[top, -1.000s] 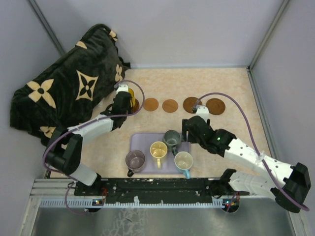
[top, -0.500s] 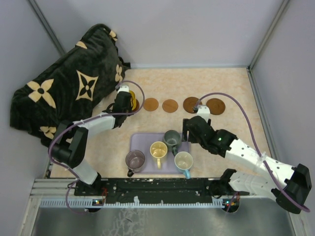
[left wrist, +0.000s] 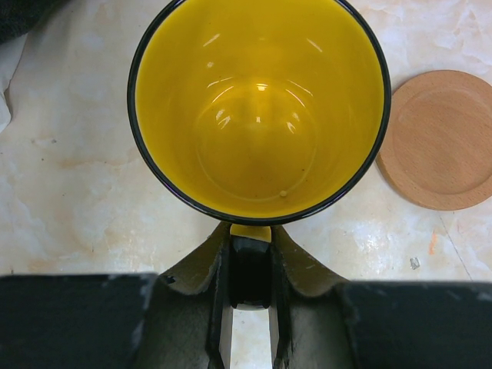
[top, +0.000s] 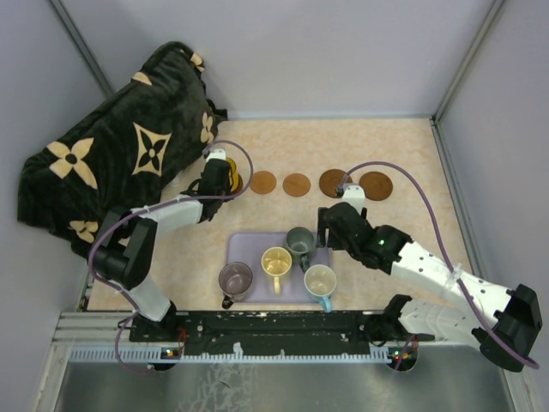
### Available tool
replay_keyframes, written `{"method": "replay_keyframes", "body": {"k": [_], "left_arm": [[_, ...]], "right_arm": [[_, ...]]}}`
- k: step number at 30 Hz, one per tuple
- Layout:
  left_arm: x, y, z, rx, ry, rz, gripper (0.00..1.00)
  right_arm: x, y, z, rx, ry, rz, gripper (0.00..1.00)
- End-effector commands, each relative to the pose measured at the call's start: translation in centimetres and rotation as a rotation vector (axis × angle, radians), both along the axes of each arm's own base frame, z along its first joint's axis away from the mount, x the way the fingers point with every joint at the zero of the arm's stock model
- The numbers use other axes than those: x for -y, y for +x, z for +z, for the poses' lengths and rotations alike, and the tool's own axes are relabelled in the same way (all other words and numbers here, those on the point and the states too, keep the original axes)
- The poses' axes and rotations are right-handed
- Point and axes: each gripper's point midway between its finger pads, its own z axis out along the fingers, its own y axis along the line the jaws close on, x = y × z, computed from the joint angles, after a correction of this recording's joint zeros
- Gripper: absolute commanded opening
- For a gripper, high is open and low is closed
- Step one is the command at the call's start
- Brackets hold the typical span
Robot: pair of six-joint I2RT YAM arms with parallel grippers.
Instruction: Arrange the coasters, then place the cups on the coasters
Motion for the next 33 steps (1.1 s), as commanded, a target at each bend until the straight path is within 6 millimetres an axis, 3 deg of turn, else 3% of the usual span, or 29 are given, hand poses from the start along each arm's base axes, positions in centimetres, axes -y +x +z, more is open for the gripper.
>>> {"method": "replay_keyframes", "body": {"k": [1,28,33], "left_arm": [[0.8,2.8,3.5,0.13,-0.062,0.027,0.0],[0.1,2.7,2.4,0.108,-0.043,0.054,0.0],[0.1,2.6,2.0,0.098,-0.043,0.047,0.09]], "right_arm": [[-0.5,0.6,0.8,0.04,0.02,-0.013,0.72],[-0.9,0.8,0.7,0.032,0.019,-0.003,0.72],[-1.1,0.9,0.8,0.029,0.019,0.002,0.72]]}}
